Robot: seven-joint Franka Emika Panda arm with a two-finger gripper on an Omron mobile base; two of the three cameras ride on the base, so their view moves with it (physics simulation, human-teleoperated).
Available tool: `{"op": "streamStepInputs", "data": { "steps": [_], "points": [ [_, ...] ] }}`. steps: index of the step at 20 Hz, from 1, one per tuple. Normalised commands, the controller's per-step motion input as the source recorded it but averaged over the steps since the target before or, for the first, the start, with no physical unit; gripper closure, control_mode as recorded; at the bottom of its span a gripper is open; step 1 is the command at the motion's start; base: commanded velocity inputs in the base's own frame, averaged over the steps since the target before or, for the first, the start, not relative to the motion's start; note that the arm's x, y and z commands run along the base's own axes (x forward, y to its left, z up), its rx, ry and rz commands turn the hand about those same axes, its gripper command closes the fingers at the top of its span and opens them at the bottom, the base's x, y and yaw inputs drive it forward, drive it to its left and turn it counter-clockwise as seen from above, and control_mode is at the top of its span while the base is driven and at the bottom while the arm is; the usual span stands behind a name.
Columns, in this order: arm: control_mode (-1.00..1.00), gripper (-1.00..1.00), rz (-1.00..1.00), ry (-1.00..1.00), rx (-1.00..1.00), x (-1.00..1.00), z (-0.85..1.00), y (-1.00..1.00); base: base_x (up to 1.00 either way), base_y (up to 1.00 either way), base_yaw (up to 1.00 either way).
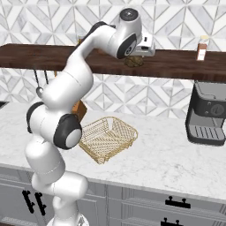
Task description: Open the cabinet, pick up the bread from the cabinet and place it in the basket. Then move the basket to the dining counter.
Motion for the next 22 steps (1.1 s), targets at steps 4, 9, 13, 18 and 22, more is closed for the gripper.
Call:
{"op": "streamStepInputs", "data": {
  "steps": [4,9,13,18,22],
  "points": [
    [-1.0,-1.0,0.0,0.0,-0.04,-0.2,-0.01,0.0,0.0,0.0,0.0],
    [-1.0,-1.0,0.0,0.0,-0.01,-0.01,-0.14,0.0,0.0,0.0,0.0],
    [-1.0,-1.0,0.0,0.09,0.0,0.0,-0.55,0.07,0.0,0.0,0.0],
    [-1.0,-1.0,0.0,0.15,0.0,0.0,-0.78,0.0,0.0,0.0,0.0],
    [-1.0,1.0,0.0,0.06,0.02,0.06,-0.76,0.0,0.0,0.0,0.0]
  ]
}}
